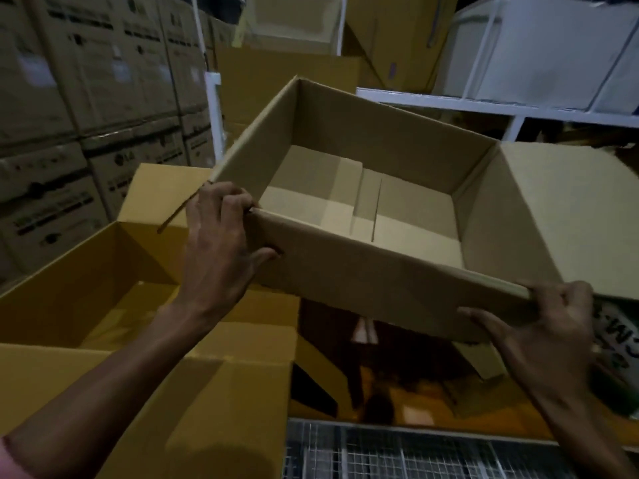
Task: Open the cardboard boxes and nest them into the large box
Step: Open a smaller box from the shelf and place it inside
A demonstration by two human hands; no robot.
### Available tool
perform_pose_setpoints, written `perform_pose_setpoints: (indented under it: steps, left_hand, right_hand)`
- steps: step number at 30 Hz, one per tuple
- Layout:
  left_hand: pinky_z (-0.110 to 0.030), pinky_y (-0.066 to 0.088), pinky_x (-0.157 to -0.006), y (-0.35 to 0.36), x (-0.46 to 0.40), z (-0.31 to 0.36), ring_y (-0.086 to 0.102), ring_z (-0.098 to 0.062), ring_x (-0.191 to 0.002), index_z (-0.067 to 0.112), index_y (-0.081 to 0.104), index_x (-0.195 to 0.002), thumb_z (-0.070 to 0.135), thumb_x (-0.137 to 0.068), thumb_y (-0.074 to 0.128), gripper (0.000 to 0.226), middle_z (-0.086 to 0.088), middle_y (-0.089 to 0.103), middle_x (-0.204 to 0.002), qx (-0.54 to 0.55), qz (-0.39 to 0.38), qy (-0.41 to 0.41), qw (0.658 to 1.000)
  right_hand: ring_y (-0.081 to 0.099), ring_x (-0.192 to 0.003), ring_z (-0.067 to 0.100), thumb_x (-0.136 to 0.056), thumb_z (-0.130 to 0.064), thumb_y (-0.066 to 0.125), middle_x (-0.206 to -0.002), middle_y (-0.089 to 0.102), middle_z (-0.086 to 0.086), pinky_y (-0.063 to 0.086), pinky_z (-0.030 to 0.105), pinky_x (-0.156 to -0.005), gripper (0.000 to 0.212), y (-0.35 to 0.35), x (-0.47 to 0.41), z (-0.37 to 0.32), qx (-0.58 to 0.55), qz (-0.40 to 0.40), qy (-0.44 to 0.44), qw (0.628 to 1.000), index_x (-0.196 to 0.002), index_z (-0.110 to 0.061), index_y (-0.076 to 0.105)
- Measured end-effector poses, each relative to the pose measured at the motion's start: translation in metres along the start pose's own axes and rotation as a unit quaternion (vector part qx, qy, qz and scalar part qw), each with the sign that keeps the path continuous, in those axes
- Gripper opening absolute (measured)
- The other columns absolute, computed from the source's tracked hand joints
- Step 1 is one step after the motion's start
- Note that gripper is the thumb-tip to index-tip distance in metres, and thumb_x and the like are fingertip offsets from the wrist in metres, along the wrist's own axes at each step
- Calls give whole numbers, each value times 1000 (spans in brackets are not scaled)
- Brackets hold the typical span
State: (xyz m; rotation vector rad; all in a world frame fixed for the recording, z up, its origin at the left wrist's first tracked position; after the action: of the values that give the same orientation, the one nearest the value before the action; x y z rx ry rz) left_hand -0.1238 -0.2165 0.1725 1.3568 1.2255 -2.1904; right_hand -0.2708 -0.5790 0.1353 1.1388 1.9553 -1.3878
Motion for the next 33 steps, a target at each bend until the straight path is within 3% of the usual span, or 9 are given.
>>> perform_pose_setpoints:
  steps: [3, 6, 15, 18, 21, 33]
  left_hand:
    - [-40, 41, -94, -43, 5, -58, 45, -44, -122, 5, 49, -126, 27, -65, 90, 77, -26, 45, -133, -13, -5, -10, 1000]
    - [-43, 42, -95, -85, 16, -113, 45, -45, -121, 6, 47, -128, 25, -64, 93, 80, -27, 44, -133, -38, -5, -17, 999]
    - [-59, 46, -93, -147, 60, -246, 45, -48, -118, 6, 45, -126, 27, -62, 95, 85, -26, 43, -131, -86, -27, -75, 993]
    - [-58, 48, -91, -142, 67, -275, 44, -46, -117, 5, 46, -126, 28, -62, 96, 85, -24, 43, -130, -92, -48, -109, 989]
    - [-58, 47, -94, -131, 73, -291, 44, -46, -117, 5, 46, -126, 27, -62, 96, 83, -23, 42, -130, -91, -61, -140, 984]
    - [-56, 52, -86, -126, 100, -319, 44, -43, -121, 6, 46, -128, 37, -66, 92, 83, -18, 41, -132, -135, -157, -170, 964]
  right_hand:
    - [43, -86, 26, -58, -27, 96, -105, 46, 23, 37, 32, -70, 64, 21, 16, -66, -19, -9, 3, 1000, -102, 5, 63]
    - [37, -90, 14, -63, -35, 92, -107, 44, 17, 36, 28, -68, 61, 43, 31, -125, -57, -26, -7, 998, -104, -2, 62]
    - [44, -90, 21, -59, -40, 95, -109, 46, 15, 51, 33, -65, 67, 121, 52, -248, -89, -79, -51, 992, -109, -6, 64]
    - [50, -90, 24, -62, -41, 94, -112, 46, 15, 52, 32, -64, 67, 147, 58, -268, -82, -100, -39, 991, -112, -9, 63]
    - [45, -90, 19, -62, -43, 93, -111, 45, 12, 58, 37, -62, 67, 164, 66, -277, -57, -106, -29, 992, -112, -11, 63]
    - [56, -94, 30, -71, -53, 86, -114, 46, 11, 49, 31, -65, 62, 189, 103, -287, 22, -199, -25, 979, -110, -15, 57]
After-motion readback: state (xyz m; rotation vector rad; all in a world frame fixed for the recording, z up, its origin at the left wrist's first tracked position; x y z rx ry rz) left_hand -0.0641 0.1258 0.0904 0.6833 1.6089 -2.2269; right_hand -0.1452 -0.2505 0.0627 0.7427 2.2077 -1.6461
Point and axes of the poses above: each hand's wrist, its own x-axis away from the middle knuckle, its own y-axis out of the palm, z = x × y, the point moved 4 cm from there along -x, towards the middle knuckle
